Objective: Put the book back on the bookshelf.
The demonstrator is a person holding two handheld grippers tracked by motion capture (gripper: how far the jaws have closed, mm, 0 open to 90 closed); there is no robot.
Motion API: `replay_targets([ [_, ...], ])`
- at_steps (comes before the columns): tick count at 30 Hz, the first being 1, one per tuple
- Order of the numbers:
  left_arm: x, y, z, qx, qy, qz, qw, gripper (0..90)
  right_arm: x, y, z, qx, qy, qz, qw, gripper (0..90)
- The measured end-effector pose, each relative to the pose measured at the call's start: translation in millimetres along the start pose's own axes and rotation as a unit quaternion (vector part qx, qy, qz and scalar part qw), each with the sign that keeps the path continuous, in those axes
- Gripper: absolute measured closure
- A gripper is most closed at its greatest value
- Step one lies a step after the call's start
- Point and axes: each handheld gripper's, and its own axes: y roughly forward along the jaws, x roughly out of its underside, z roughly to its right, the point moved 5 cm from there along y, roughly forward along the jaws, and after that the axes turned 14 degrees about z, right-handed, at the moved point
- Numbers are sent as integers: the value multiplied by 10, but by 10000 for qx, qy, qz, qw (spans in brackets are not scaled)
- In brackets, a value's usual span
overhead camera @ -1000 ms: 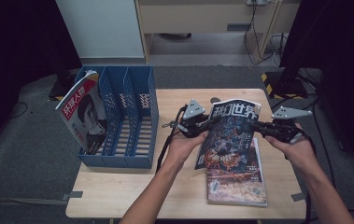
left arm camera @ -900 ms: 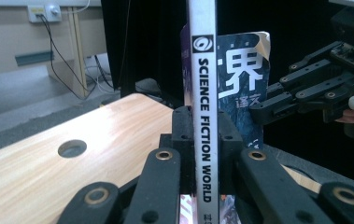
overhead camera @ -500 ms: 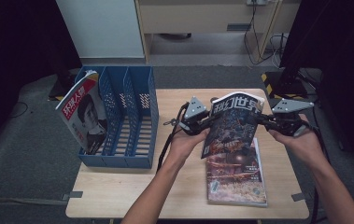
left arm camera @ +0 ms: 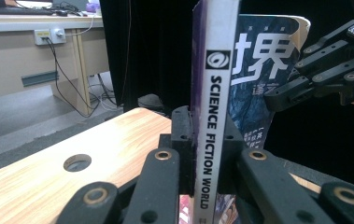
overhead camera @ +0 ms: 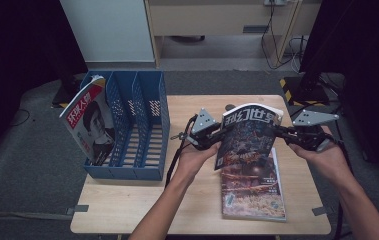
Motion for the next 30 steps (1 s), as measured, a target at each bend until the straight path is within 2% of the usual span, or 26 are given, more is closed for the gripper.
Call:
replay_targets([
  [13, 37, -29, 19, 102, -157, 151, 9997, 797, 3, -12, -18, -33, 7, 44, 10000, 830],
  [17, 56, -36, 36, 97, -23, 195, 9998, 780, 6, -16, -20, -45, 13, 65, 10000, 830],
  [22, 143, -29, 47, 162, -4, 166, 9997, 759, 9, -27, -28, -74, -7, 73, 9999, 829],
  [30, 230, -1, 47, 180, -97, 267, 9994, 729, 12, -32, -31, -90, -6, 90, 9999, 829],
])
